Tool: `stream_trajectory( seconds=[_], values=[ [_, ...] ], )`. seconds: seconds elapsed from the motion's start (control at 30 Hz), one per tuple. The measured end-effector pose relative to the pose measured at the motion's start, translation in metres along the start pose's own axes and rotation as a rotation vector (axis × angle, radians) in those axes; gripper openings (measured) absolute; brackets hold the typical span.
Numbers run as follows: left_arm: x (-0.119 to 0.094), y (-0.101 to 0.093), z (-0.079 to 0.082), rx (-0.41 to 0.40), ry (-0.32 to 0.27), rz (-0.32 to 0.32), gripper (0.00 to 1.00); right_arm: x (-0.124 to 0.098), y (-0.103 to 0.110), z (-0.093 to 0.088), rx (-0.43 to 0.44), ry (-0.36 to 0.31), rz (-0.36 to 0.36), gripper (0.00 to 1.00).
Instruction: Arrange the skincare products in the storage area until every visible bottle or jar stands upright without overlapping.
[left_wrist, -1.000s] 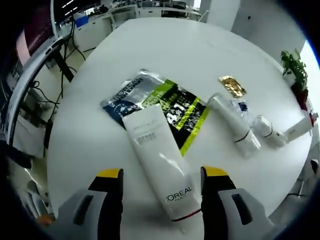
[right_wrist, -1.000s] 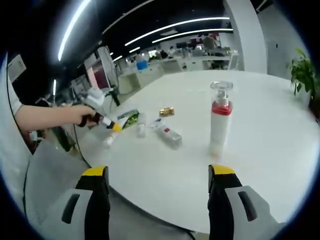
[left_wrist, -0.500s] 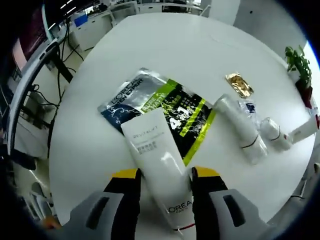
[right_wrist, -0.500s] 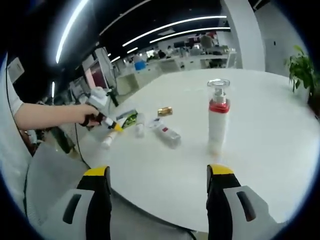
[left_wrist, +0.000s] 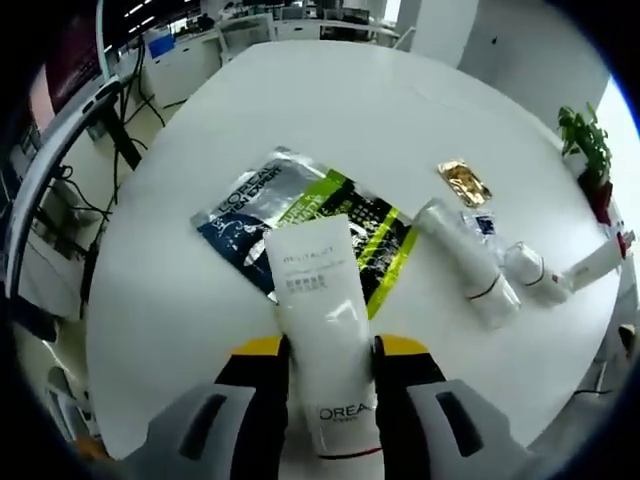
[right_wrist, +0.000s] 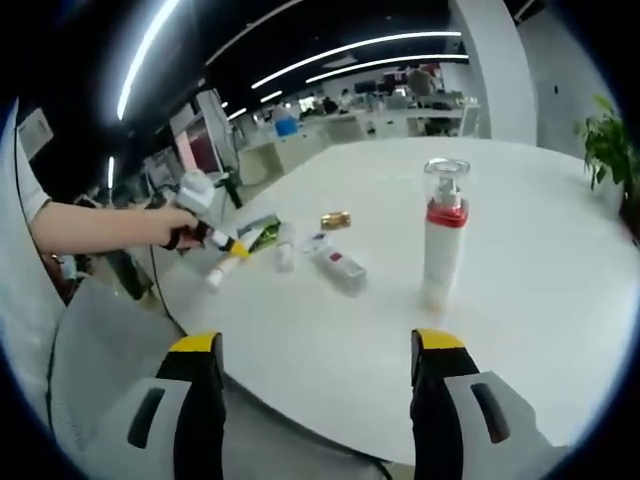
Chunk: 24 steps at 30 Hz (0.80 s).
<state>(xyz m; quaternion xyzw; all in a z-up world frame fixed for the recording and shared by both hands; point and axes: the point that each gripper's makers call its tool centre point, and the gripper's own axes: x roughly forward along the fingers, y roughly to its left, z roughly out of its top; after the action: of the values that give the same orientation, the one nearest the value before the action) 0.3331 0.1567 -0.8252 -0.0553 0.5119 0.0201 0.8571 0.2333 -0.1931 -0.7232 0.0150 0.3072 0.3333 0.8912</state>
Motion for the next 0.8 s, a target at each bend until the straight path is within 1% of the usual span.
stream_trajectory(
  seconds=[0.03,0.07,0.1,0.17,0.2,0.27,0.37,0.4,0.43,0.47,0.53,0.6,0.63,0.7,0.77,0.8],
  values=[
    [-0.001,-0.001,0.000,0.003,-0.005,-0.005,0.30,0.000,0.000,0.000,-0.004,0.001,0.000,0.76],
    [-0.005,-0.001,0.003,0.057,-0.023,-0.004,0.30,0.000,0.000,0.000,-0.006,0.000,0.001,0.76],
    [-0.006,-0.002,0.001,0.046,-0.018,-0.002,0.30,-0.001,-0.001,0.001,-0.004,-0.002,0.000,0.76],
    [-0.013,-0.007,-0.002,0.033,-0.026,-0.022,0.30,-0.001,-0.002,0.002,-0.003,-0.007,-0.002,0.76],
    [-0.010,-0.008,-0.001,0.019,-0.030,-0.030,0.30,-0.002,-0.002,0.003,-0.003,-0.009,-0.003,0.76],
    [-0.011,-0.008,-0.001,0.006,-0.035,-0.046,0.30,-0.002,-0.004,0.004,-0.008,-0.012,-0.005,0.75],
    [-0.019,-0.012,-0.001,0.024,-0.058,-0.060,0.30,-0.003,-0.004,0.012,-0.017,-0.025,-0.003,0.75],
    [-0.017,-0.012,0.001,0.033,-0.068,-0.069,0.30,-0.003,-0.003,0.016,-0.025,-0.033,0.002,0.75],
    [-0.019,-0.015,0.003,0.043,-0.091,-0.087,0.30,-0.001,-0.003,0.017,-0.030,-0.036,0.006,0.74],
    [-0.025,-0.021,0.005,0.045,-0.106,-0.099,0.30,0.000,-0.001,0.021,-0.035,-0.042,0.015,0.74],
    [-0.029,-0.027,0.010,0.061,-0.140,-0.131,0.30,0.001,0.004,0.027,-0.041,-0.051,0.028,0.74],
    [-0.039,-0.040,0.015,0.076,-0.187,-0.171,0.29,0.005,0.008,0.031,-0.058,-0.055,0.048,0.74],
    [-0.046,-0.047,0.016,0.085,-0.208,-0.188,0.29,0.008,0.012,0.034,-0.068,-0.057,0.061,0.74],
    [-0.057,-0.057,0.016,0.098,-0.226,-0.199,0.29,0.013,0.022,0.039,-0.075,-0.064,0.088,0.74],
    [-0.061,-0.064,0.022,0.137,-0.255,-0.218,0.29,0.018,0.033,0.045,-0.078,-0.071,0.116,0.74],
    [-0.062,-0.067,0.028,0.153,-0.280,-0.231,0.29,0.020,0.037,0.047,-0.079,-0.075,0.127,0.73]
  ],
)
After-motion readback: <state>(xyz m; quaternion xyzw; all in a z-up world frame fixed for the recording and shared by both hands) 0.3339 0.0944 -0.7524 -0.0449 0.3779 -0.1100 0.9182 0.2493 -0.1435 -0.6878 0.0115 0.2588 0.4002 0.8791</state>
